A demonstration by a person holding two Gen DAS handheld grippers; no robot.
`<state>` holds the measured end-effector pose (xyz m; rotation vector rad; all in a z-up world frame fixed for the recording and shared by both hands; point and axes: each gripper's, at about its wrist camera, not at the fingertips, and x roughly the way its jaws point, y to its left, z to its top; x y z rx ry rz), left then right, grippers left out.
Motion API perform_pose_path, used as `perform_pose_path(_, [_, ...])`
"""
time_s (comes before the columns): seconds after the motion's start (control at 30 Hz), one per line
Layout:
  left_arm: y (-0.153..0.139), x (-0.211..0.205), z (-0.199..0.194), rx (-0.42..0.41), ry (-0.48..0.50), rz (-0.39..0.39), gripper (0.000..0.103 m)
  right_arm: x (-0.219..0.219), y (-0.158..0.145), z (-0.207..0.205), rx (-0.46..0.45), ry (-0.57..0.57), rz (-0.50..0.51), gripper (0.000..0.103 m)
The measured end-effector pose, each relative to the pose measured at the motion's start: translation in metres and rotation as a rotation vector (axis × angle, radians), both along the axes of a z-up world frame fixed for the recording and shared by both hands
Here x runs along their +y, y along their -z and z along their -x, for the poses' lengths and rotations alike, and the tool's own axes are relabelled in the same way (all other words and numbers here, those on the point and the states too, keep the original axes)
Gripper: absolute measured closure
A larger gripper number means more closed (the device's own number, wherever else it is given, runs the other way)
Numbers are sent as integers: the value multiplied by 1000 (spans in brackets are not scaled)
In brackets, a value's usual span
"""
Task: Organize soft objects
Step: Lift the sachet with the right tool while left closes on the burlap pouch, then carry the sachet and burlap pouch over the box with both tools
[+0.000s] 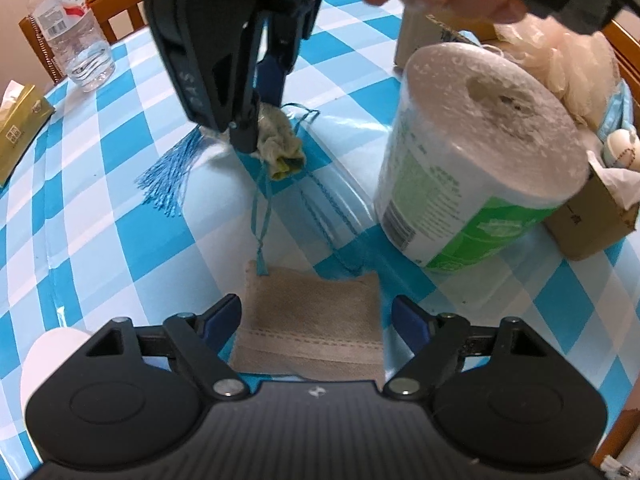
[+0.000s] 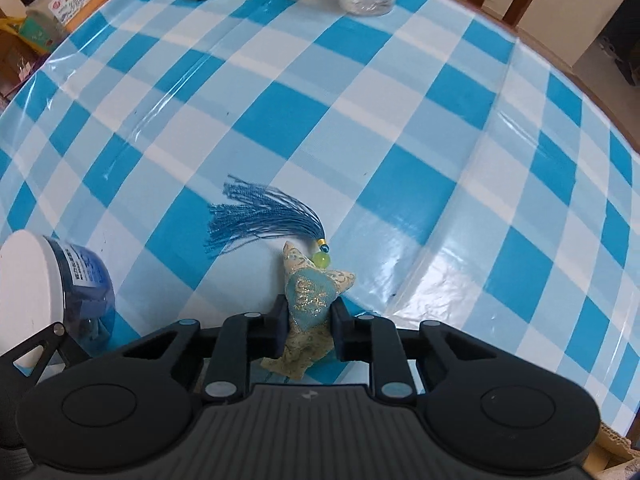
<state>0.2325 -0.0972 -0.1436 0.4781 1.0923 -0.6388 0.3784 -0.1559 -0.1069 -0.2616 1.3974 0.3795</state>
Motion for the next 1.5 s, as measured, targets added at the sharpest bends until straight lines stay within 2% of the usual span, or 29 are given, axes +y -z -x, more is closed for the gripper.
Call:
perform_pose_path(0.03, [1,0,-2,1,-9,0,35,-1,-2,0,-5,0,0,78])
perform_pose_path(0.17, [3,2,-4,11,-27,18,49,-4,-1,-4,-6,-3,-9,78])
perform_pose_path(0.23, [0,3,-1,10,-20,25,62,-5,-4,-1,-9,-6,-17,78])
perform_pose_path(0.33, [-7,6,1,6,-16,27,68,-1,-8,2,-14,-11,-34,78])
perform_pose_path(0.77, [-63,33,31,-6,26,72,69,2,-60,39,-89,-35,-108,78])
perform_pose_path(1.13, [-105,45,65,-31,97,67,69,1,-117,99,-192,-68,-151,78])
perform_pose_path(1.3, [-120,38,77,-37,150,79,69,-14,-136,130,-229,-42,-162,78])
perform_pose_path(1.5, [-137,14,88,-59,251,105,69,-58,-160,169,-277,57,-143,77])
